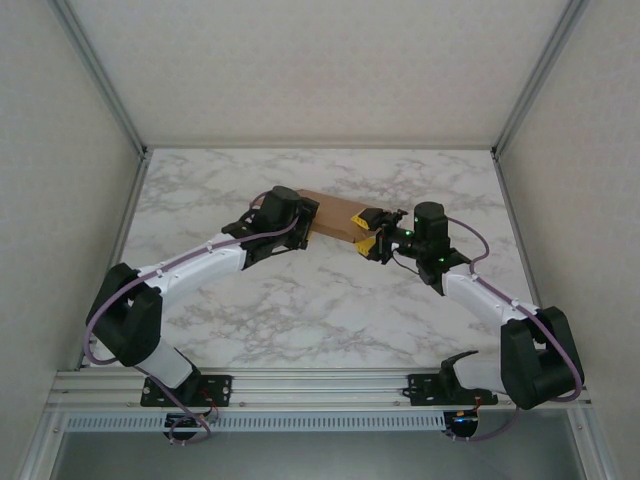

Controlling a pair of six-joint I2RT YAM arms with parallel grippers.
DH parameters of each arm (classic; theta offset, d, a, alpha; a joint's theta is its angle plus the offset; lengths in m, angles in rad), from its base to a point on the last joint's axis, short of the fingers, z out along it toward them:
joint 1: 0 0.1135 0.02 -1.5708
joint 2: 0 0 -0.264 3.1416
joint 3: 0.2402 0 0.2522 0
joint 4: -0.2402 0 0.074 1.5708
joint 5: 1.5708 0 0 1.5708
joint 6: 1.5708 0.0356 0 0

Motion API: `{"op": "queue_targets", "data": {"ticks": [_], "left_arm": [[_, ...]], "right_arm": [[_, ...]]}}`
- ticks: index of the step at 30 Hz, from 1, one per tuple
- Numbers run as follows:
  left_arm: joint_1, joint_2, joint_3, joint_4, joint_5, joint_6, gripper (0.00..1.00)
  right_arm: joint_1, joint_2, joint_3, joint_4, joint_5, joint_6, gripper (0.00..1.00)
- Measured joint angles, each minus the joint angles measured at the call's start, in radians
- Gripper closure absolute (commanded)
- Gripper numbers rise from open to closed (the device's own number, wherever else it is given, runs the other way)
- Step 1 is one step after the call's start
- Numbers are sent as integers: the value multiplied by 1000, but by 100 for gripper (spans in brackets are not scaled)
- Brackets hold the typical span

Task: Fold the paper box

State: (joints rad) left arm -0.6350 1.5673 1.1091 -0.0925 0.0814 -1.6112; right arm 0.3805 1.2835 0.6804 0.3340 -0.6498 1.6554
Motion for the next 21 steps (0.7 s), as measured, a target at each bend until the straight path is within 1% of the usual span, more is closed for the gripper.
{"op": "queue_targets", "data": {"ticks": [5,13,15,21], "left_arm": [[-1,-2,0,-2,-5,-20,47],[-4,-3,0,-6,-11,-37,52],[-5,-6,0,-12,-18,-43,53],[-8,-27,0,-33,-31,-53,56]], "right_arm": [[7,-18,-13,0,16,8,56],[20,-31,-21,0,41,14,53],[21,-31,-23,0,45,17,50],[27,-38,-26,14,48,17,36]]}}
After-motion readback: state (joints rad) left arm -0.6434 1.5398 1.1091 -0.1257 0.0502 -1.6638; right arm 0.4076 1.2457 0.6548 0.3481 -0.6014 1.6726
